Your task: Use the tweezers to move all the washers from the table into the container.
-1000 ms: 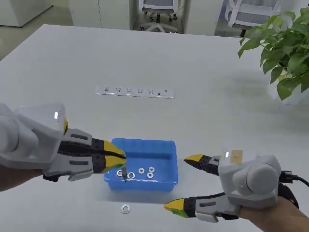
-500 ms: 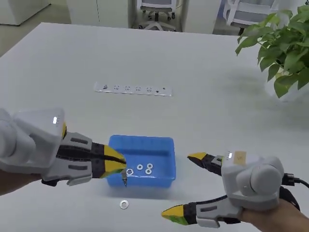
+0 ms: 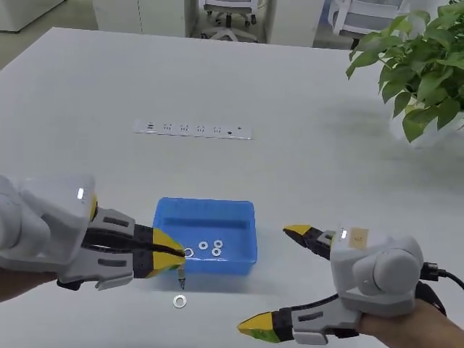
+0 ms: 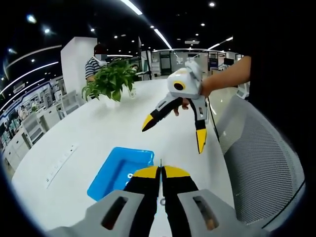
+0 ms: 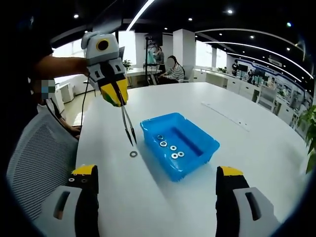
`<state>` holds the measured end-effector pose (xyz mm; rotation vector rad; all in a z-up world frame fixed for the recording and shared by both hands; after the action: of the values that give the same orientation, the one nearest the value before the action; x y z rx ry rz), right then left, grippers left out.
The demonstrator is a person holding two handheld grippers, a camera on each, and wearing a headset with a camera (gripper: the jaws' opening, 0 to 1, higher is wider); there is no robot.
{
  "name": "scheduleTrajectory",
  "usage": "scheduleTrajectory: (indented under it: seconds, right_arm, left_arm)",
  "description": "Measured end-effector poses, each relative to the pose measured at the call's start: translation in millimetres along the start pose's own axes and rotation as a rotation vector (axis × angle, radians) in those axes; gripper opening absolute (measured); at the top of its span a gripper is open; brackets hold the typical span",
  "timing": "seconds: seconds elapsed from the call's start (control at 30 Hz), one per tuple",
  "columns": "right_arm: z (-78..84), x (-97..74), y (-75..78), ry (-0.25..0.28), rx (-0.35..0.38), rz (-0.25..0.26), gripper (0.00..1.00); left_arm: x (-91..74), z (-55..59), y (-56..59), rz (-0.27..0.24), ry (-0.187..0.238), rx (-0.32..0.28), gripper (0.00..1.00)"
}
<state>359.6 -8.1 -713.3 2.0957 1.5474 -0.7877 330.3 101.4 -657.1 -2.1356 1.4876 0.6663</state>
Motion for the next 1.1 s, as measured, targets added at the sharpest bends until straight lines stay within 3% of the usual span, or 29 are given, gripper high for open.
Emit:
scheduleTrajectory:
  seconds: [0.17,0.33,0.7,1.1]
  right_arm:
    - [2.2,-1.0,-2.1,0.003,0.002,0.001,1.0]
    - [0.5,-4.8,-3.1,0.051,0.0,0.013,1.0]
    - [-0.2,-10.8,-2.6,0.102,0.002,0.027,1.0]
    - [8.6,-15.0,-2.2,0.103,0.021,0.037,1.0]
  left_arm:
    - [2.3,3.1,2.4,0.009,0.0,-0.005,0.05]
    - [4.0,7.4,3.8,0.014,-0.003,-0.011,0.05]
    - [7.7,13.1,4.8,0.022,-0.016,-0.016,0.05]
    - [13.1,18.3,7.3,0.03,-0.027,-0.021,0.05]
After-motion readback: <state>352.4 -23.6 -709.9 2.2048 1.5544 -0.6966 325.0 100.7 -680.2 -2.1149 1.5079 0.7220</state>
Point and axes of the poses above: the centre of the closed fingertips' face, and the gripper's own axes: x roughly forward along the fingers, y roughly to its right, z roughly out of its underside, the point moved 2 cm from there along -x, roughly backward along the fingers, and after that the axes turned 10 degrees about -y, right-handed, at the moved point
